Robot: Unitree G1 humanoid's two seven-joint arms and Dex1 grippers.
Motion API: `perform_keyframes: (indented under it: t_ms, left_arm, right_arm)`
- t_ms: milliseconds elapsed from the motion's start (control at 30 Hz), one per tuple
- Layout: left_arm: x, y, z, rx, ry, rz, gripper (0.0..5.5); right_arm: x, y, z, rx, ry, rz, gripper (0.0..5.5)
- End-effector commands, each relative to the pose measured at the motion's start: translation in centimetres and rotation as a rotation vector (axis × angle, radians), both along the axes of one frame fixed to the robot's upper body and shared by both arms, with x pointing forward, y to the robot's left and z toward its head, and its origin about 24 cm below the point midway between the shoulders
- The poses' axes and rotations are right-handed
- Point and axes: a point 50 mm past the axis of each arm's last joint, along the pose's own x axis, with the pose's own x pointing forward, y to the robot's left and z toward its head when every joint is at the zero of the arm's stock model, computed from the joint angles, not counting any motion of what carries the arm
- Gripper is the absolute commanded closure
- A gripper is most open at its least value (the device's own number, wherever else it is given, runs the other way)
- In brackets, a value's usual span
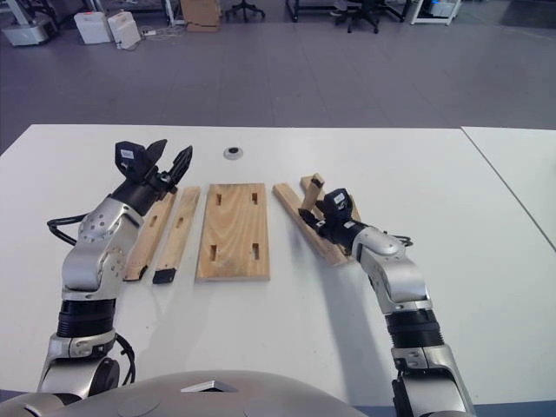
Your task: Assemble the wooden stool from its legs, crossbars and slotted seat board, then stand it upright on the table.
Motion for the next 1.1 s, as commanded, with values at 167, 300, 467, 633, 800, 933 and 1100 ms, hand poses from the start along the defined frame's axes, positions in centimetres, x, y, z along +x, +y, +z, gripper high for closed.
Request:
perform_keyframes:
  t_ms: [167, 300, 467, 633, 800, 933, 1100]
  left_arm:
    - [-0.1, -0.5, -0.1, 0.011, 0.009, -0.009, 2.45]
    - [-0.1, -0.8, -0.3, 0.017, 0.013, -0.013, 2.45]
    - [-0.3, -1.1, -0.5, 0.004, 0.026, -0.025, 2.45]
    - [-0.5, -2.8, -1.0, -0.232, 0.209, -0.114, 1.72]
    - [-1.2, -6.1, 0.2, -0.716, 0.377, -0.253, 1.72]
    - [-1.4, -7.7, 1.1, -0.908, 0.463, -0.306, 1.72]
    - [-1.6, -7.5, 2.2, -0.980, 0.452, -0.328, 2.47]
  right_arm:
    - [-0.8, -0.3, -1.5, -0.137, 0.151, -0.023, 2.74]
    - [-0.6, -0.4, -1.4, -0.164, 0.162, -0.042, 2.74]
    - [-1.0, -0.2, -1.7, -0.153, 0.190, -0.034, 3.41]
    - [-0.2, 0.9, 2.5, -0.004, 0.027, 0.017, 3.43]
    - [-1.3, 3.3, 7.1, 0.046, -0.189, 0.265, 3.43]
    - [-2.6, 5.3, 8.7, 0.101, -0.296, 0.419, 3.43]
    - [-3.0, 5.8, 8.6, 0.102, -0.315, 0.458, 3.43]
